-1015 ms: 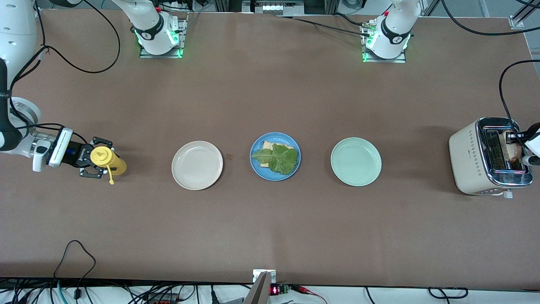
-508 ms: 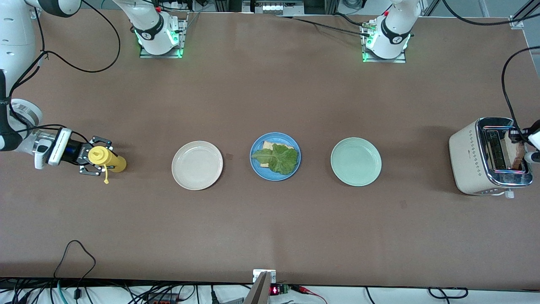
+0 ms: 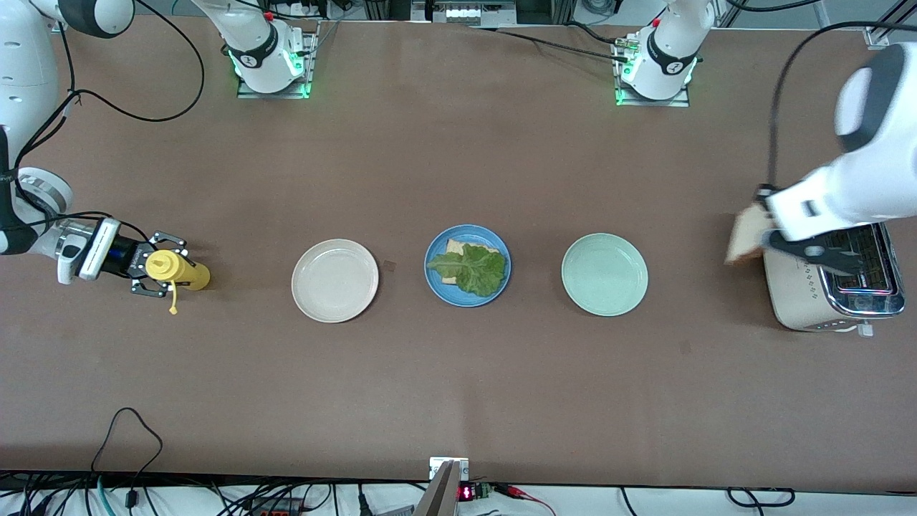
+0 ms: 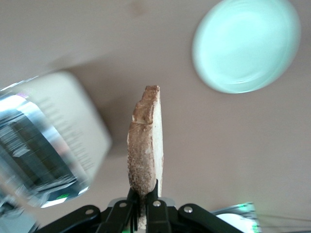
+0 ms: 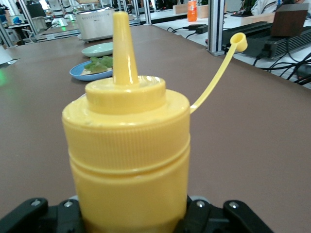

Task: Make sandwich in blue plate with both arms
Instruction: 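Set the bottle down with the right gripper while the left gripper lifts bread, then lower the second bread slice onto the lettuce with the left gripper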

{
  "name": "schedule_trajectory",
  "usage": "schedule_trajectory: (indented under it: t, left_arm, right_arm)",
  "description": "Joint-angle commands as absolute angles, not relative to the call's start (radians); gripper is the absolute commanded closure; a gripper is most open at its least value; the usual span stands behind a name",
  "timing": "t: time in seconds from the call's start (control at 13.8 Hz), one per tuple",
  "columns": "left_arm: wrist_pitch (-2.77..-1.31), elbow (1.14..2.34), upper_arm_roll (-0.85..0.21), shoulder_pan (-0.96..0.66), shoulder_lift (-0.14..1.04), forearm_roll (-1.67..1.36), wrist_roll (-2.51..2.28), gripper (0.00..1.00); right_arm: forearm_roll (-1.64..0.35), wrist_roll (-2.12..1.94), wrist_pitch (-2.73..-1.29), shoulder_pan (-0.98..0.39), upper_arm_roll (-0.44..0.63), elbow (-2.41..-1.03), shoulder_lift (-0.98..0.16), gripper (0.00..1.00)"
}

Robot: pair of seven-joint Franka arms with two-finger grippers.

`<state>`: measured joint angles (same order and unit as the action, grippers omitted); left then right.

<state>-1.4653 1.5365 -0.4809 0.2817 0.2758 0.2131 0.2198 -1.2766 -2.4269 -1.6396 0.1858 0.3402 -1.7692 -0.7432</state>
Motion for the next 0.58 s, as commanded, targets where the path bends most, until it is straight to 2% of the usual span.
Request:
schedule_trajectory:
  t: [0.0,0.22,0.36,0.51]
  left_arm:
    - [-1.450,1.503,-0.483,0.165,0.334,0.087,0.151,0.99]
    - [-1.537,1.461,-0.482,0.013,0.452,-0.096,0.036,0.99]
    - [-1.629,1.457,-0.483,-0.020,0.497,-0.225,-0.003,0.99]
    - [-1.728,1.473,-0.483,-0.021,0.549,-0.477,0.012,1.00]
  right_arm:
    - [-1.327,-2.421,-1.652,0.202,0.322,-1.766,-0.741,1.00]
    - [-1.387,-2.415,-1.687,0.201,0.321,-1.770,-0.747,1.00]
    - [-1.420,-2.411,-1.690,0.199,0.321,-1.787,-0.749,1.00]
    - [-1.425,-2.414,-1.694,0.198,0.321,-1.808,-0.749,1.00]
